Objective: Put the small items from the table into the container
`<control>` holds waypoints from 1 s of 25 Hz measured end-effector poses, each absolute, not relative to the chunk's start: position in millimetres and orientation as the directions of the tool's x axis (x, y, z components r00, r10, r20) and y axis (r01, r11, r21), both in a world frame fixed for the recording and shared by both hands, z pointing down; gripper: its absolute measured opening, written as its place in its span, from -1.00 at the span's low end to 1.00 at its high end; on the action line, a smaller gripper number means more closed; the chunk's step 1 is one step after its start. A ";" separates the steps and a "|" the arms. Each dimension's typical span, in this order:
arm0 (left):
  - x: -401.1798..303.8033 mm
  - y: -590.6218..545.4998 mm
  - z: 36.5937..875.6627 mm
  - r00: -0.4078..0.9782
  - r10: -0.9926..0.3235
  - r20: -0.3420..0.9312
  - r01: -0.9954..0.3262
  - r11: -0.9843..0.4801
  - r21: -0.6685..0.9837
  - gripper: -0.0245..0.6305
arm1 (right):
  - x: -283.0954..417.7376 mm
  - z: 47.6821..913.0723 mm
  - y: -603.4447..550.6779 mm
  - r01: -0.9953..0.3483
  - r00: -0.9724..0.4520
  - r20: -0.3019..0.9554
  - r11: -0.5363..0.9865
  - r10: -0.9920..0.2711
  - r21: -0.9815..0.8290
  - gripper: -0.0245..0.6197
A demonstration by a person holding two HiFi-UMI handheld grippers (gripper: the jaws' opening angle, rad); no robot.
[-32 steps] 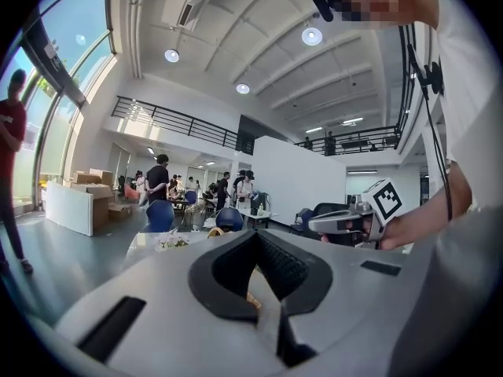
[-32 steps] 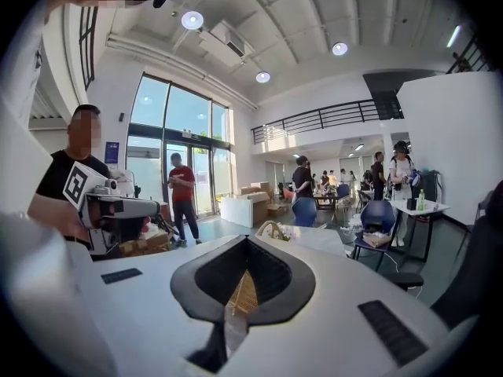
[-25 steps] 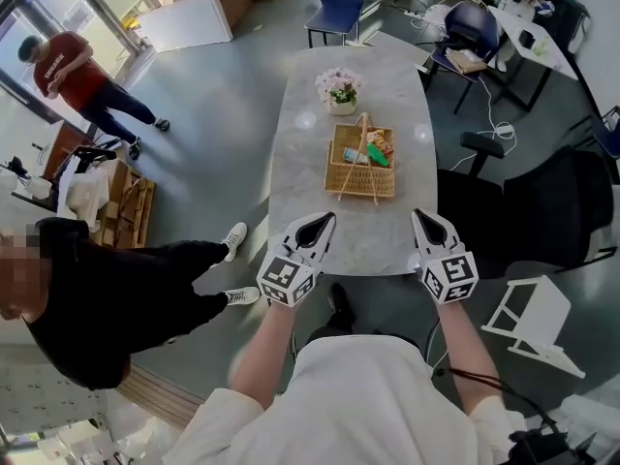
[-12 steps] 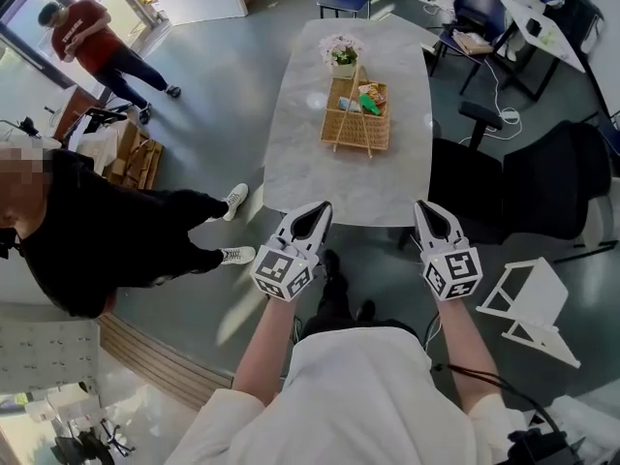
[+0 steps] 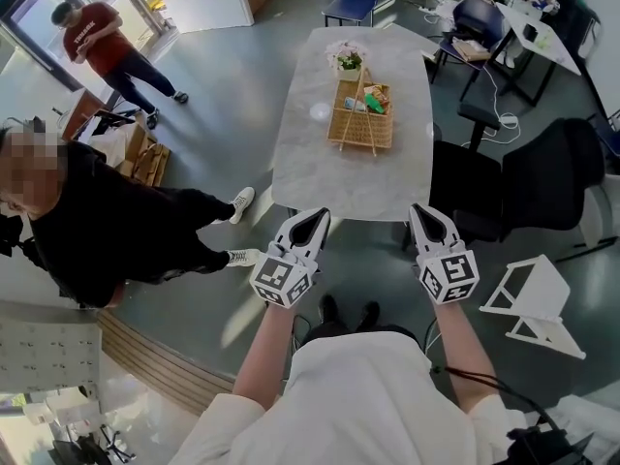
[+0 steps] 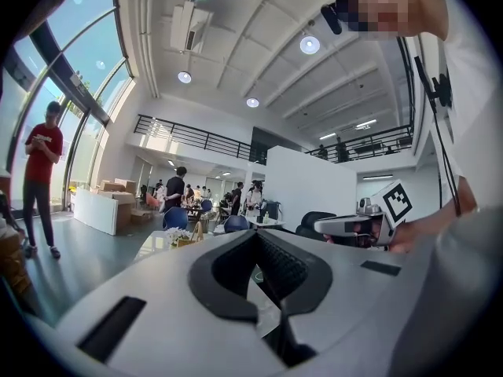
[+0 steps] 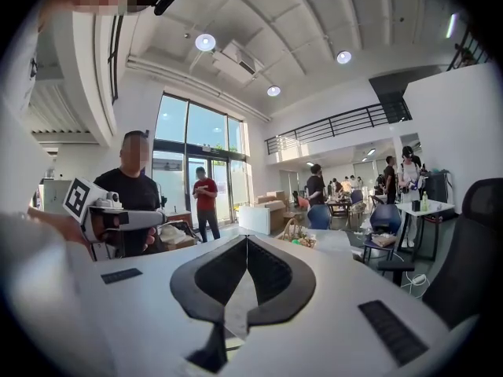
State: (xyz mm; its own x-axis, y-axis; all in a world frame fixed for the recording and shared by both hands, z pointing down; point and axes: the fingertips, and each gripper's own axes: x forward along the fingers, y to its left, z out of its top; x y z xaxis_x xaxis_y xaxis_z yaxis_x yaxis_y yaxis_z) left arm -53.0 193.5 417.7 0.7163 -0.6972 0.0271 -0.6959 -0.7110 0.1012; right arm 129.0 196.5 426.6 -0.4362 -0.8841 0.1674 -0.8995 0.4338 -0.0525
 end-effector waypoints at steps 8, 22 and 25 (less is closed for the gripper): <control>-63.0 205.6 395.1 0.743 -0.669 0.011 -0.668 -0.740 0.084 -0.91 | 109.5 400.6 205.4 -0.913 -0.407 0.129 0.406 -0.904 -0.037 -0.89; -71.5 194.7 382.9 0.763 -0.646 0.000 -0.644 -0.761 0.084 -0.91 | 95.5 392.7 205.3 -0.920 -0.393 0.116 0.388 -0.912 -0.063 -0.89; -70.9 191.6 382.7 0.768 -0.641 0.000 -0.639 -0.765 0.077 -0.91 | 93.7 390.6 201.6 -0.919 -0.394 0.112 0.390 -0.912 -0.057 -0.89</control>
State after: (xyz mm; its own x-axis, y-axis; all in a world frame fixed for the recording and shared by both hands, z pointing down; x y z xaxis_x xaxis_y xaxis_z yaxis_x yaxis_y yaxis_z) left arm -70.9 191.6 382.7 0.7677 -0.6409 0.0001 -0.6389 -0.7654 0.0774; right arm 93.7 201.6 390.6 -0.3938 -0.9123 0.1123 -0.9191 0.3897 -0.0573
